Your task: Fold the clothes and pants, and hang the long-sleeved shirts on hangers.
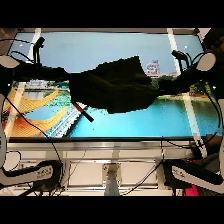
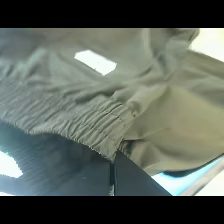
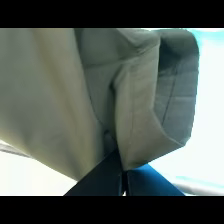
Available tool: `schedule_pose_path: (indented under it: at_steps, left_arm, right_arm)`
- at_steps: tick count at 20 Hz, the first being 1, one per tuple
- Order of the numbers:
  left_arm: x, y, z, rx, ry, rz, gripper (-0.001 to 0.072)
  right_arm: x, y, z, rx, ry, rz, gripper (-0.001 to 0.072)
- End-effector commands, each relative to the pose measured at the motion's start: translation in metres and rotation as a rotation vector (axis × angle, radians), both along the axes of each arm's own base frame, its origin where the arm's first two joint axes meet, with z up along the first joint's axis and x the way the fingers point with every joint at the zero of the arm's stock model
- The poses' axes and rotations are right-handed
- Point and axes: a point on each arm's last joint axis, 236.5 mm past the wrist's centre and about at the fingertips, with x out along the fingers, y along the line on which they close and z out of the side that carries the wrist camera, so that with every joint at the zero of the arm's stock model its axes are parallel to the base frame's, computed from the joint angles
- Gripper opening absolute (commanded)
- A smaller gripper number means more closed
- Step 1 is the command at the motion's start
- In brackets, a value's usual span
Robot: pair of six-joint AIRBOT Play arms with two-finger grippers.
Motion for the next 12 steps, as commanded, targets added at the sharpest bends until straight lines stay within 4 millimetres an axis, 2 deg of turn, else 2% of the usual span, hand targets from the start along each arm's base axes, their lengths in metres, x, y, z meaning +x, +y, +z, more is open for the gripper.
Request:
schedule_pose_path:
  at_steps: [1, 6, 8, 9, 10, 11, 12]
  left_arm:
    - [-0.025, 0.013, -0.024, 0.143, 0.117, -0.014, 0.0006]
    - [-0.056, 0.033, -0.055, 0.348, 0.225, -0.087, 0.0006]
    - [-0.085, 0.03, -0.069, 0.344, 0.337, -0.137, 0.0008]
    - [-0.103, 0.029, -0.078, 0.342, 0.404, -0.168, 0.0009]
    - [-0.117, 0.029, -0.085, 0.339, 0.458, -0.187, 0.0023]
    - [-0.127, 0.029, -0.091, 0.335, 0.503, -0.187, 0.0117]
    - [-0.133, 0.029, -0.096, 0.331, 0.536, -0.178, 0.0234]
  right_arm:
    - [-0.025, -0.013, 0.017, -0.049, 0.02, -0.032, 0.0007]
    - [-0.039, -0.002, 0.002, -0.007, 0.119, -0.026, 0.0007]
    - [-0.051, -0.007, -0.008, -0.03, 0.175, -0.025, 0.0009]
    - [-0.052, -0.015, -0.012, -0.066, 0.184, -0.033, 0.0081]
    - [-0.051, -0.021, -0.014, -0.089, 0.178, -0.039, 0.0282]
    - [-0.048, -0.024, -0.013, -0.099, 0.166, -0.044, 0.044]
    - [-0.043, -0.026, -0.013, -0.104, 0.143, -0.05, 0.0527]
